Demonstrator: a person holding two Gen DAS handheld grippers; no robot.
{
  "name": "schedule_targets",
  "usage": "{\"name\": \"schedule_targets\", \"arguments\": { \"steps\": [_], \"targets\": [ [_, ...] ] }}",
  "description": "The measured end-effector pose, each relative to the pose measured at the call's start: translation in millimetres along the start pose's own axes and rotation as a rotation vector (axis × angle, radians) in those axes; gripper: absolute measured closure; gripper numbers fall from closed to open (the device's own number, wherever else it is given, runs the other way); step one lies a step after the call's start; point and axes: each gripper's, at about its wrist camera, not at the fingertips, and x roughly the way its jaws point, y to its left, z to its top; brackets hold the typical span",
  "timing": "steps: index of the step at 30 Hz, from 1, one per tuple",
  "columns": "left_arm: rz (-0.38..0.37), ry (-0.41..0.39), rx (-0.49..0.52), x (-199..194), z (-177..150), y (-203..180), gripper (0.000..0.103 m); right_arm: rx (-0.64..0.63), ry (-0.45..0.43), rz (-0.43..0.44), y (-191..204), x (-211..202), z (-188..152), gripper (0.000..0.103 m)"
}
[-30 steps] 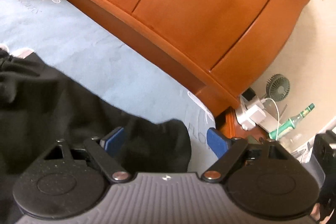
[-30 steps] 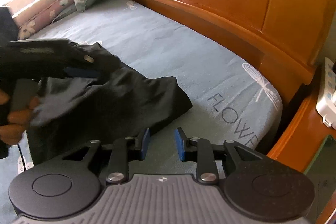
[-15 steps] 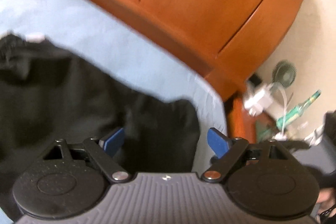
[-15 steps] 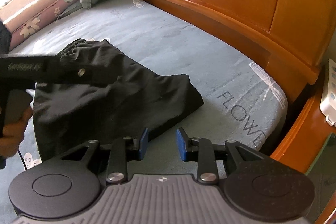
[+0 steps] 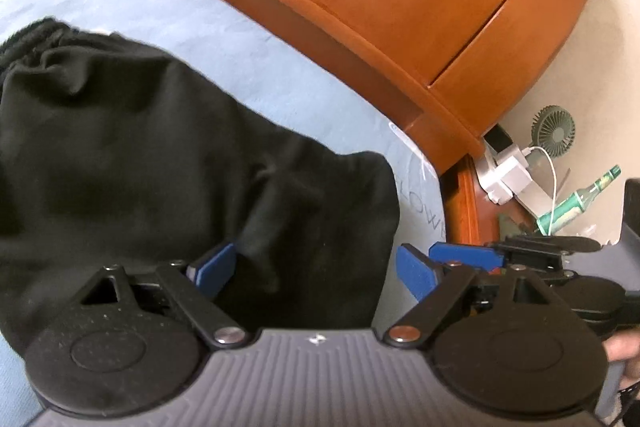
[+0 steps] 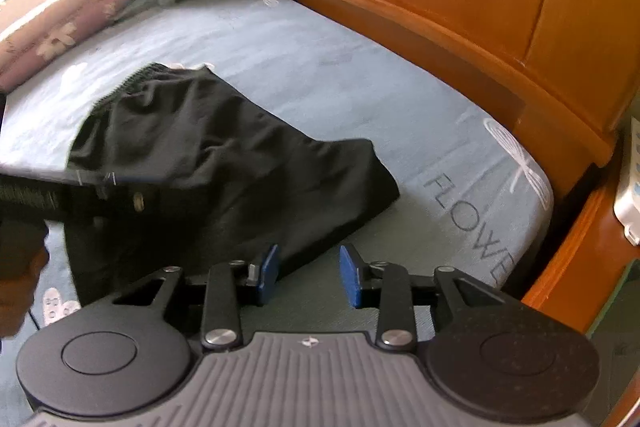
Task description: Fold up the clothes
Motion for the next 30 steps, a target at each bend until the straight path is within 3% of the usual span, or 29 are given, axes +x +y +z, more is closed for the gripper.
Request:
{"name": "schedule_targets", "arguments": {
  "steps": [5,9,15,21,25,30],
  "targets": [
    [-0.001,-0.030,0.010,-25,4,-7,0.016,0.005,0.043,-0.024,4,2,5,0.062],
    [0.084,-0.056,0.043,-48,-6,-10,0.016,-0.002,0.041,-0.029,10,-1,10,0.060],
    [0.125,0.012,-0.008,-32,-22,6,0.016,0.010,0.060,-0.036,18,3,13,0.059],
    [0.113,-0.046,0.002,-51,-19,1,0.016,0.007,0.068,-0.034,22,3,17,0.053],
    [0.136,0.011,-0.047,-38,-24,11,0.017,0.003,0.068,-0.030,26,3,19,0.051],
    [0.170,-0.152,0.020,-79,-30,-5,0.016,-0.007,0.078,-0.024,33,4,23,0.045]
  ]
}}
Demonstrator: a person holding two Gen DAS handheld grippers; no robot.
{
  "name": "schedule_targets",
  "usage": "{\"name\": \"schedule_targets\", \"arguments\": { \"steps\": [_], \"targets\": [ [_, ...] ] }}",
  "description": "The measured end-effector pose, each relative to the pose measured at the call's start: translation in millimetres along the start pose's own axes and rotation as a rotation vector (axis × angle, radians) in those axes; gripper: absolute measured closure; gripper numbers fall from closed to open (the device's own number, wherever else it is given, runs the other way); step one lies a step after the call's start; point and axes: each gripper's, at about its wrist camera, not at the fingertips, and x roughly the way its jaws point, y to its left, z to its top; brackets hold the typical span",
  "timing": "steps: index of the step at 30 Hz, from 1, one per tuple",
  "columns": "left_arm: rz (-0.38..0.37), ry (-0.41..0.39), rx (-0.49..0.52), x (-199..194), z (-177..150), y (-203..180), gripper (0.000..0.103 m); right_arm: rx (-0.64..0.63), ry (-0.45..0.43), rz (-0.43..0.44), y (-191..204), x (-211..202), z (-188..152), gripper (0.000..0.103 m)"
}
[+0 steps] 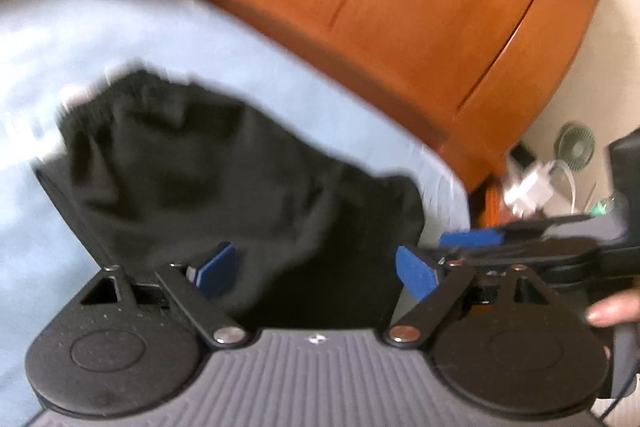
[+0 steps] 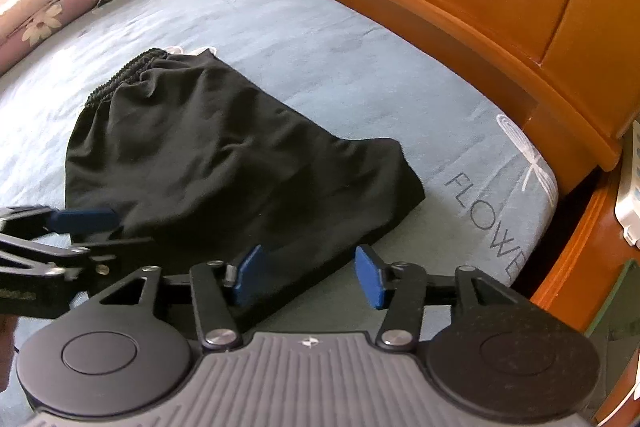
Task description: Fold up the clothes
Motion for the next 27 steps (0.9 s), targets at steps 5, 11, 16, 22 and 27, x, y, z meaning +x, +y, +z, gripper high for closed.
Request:
{"name": "schedule_targets", "arguments": {
  "steps": [5,11,16,22,27],
  "targets": [
    [0.152,-0.136,0.042,-52,-6,1,0.015,-0.050,-0.017,0.053,21,-10,5,0.034],
    [0.376,-0.216,0.061,-91,-40,12,0.011,-0.165,0.011,0.178,73,2,-9,0.032],
    [0.493,-0.259,0.049,-109,-70,25,0.008,-0.214,0.100,0.146,95,28,-35,0.032],
    [0.569,-0.300,0.006,-130,-88,35,0.007,-0.278,0.060,0.127,116,20,-33,0.032],
    [0.625,-0.294,-0.030,-148,-99,46,0.006,-0.397,-0.065,0.179,158,15,-10,0.032]
  ]
}}
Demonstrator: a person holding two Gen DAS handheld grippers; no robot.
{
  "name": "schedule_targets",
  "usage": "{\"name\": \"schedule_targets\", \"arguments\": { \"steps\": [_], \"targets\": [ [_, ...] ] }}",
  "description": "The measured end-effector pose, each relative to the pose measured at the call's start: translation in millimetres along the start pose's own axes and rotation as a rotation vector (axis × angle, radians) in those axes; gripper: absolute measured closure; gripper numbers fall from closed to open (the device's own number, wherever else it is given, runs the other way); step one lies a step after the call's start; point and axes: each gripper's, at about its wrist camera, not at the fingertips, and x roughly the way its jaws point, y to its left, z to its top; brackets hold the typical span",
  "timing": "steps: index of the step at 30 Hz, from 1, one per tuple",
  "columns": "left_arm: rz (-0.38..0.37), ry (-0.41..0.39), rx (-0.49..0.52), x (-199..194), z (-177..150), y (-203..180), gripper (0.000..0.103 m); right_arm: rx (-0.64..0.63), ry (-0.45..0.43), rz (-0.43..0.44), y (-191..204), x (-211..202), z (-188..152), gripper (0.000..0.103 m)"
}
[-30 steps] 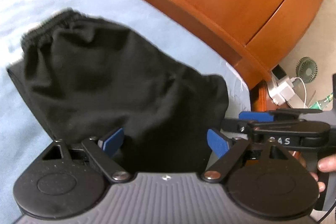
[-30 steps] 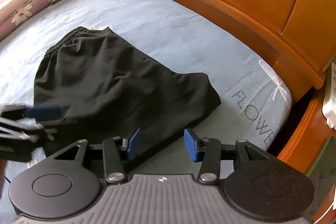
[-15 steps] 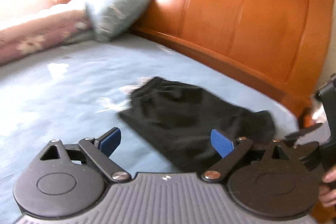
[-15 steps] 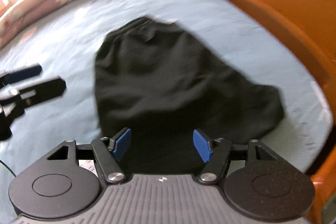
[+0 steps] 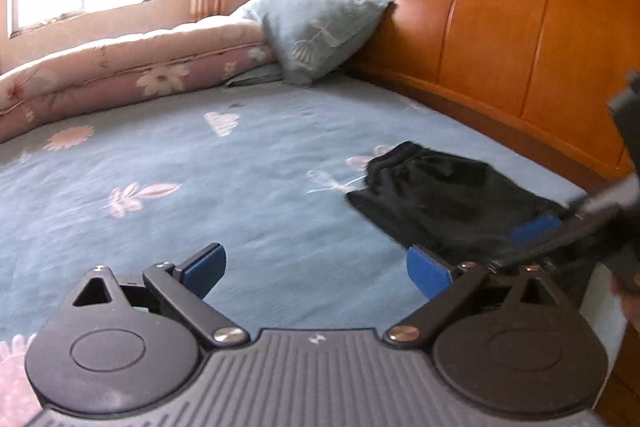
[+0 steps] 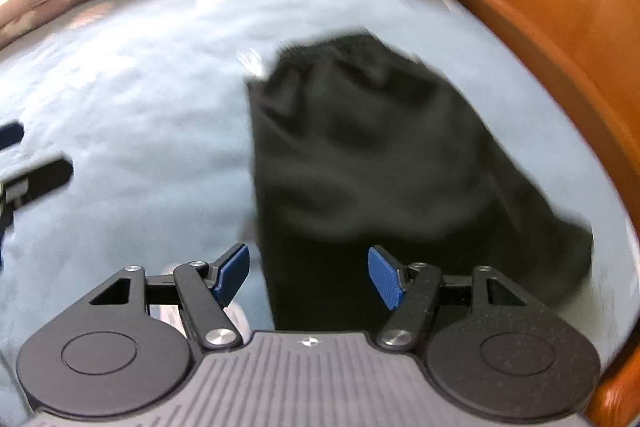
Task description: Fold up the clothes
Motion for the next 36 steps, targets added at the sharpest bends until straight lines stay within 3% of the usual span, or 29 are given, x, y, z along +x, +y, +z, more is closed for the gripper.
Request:
{"name": "schedule_targets", "arguments": {
  "steps": [3,6,12,19,24,28,31,34,36],
  "targets": [
    [0.029,0.018,0.014,-5,-2,9,0.006,-0.060,-0.007,0.043,21,21,14,0.030],
    [0.078,0.022,0.051,-15,-3,16,0.006,-0.033,0.073,0.049,28,40,16,0.030],
    [0.167,-0.015,0.128,-49,11,33,0.006,-0.028,0.049,0.059,39,1,25,0.026],
    [0.190,-0.017,0.109,-94,29,69,0.001,-0.053,0.039,0.057,66,-26,35,0.023],
    [0.190,0.023,0.065,-91,2,84,0.001,-0.017,0.017,0.075,81,6,32,0.023],
    [0.162,0.091,0.029,-80,-13,84,0.001,-0.062,0.048,-0.045,87,51,25,0.023],
    [0.146,0.112,0.023,-77,-14,81,0.001,0.020,0.166,0.050,82,64,26,0.023],
    [0.142,0.097,0.035,-80,0,79,0.001,-0.027,0.178,0.110,94,43,28,0.023],
    [0.165,0.045,0.058,-91,17,78,0.001,-0.059,0.166,0.119,101,23,32,0.021]
  ]
}}
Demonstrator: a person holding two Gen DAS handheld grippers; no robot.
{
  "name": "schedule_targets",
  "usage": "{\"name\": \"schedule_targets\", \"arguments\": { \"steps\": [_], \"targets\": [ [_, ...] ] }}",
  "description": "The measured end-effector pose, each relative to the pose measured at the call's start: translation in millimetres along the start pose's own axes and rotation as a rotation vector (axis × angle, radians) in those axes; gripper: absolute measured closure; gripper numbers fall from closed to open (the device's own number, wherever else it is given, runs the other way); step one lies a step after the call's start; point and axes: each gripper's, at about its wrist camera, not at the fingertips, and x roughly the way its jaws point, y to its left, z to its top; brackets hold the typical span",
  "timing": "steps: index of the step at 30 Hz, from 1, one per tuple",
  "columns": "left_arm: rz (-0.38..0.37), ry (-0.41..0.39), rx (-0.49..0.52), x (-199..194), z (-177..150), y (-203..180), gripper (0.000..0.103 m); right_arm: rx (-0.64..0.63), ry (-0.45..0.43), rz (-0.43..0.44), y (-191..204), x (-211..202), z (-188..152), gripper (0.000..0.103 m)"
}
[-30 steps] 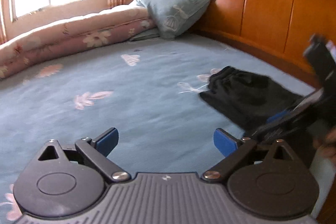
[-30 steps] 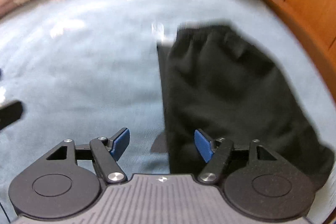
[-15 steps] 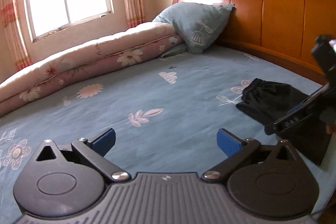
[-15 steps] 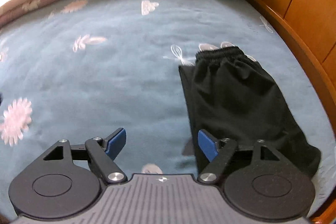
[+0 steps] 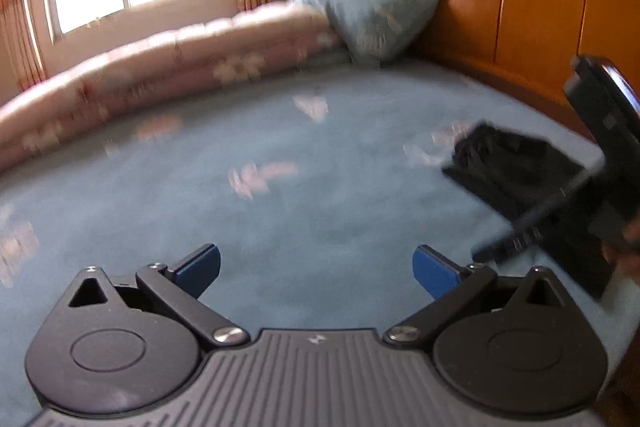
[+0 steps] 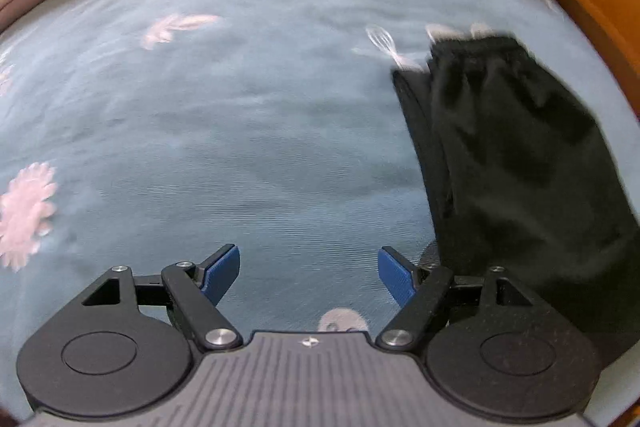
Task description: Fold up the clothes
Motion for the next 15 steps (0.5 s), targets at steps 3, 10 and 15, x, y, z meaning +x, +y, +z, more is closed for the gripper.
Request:
{"name": "schedule_targets", "arguments": {
  "steps": [3,10,15],
  "targets": [
    [0.047,-0.092,0.034,-26,27,5,0.001,-0.035,-0.006,0.018,15,-29,1,0.020],
    [0.003,0.133,-0.074,-48,67,38,0.001,-0.052,0.037,0.041,50,-93,2,0.016],
    [0.004,0.410,-0.182,-49,63,56,0.001,0.060,0.141,0.026,62,-114,16,0.013]
  ]
}}
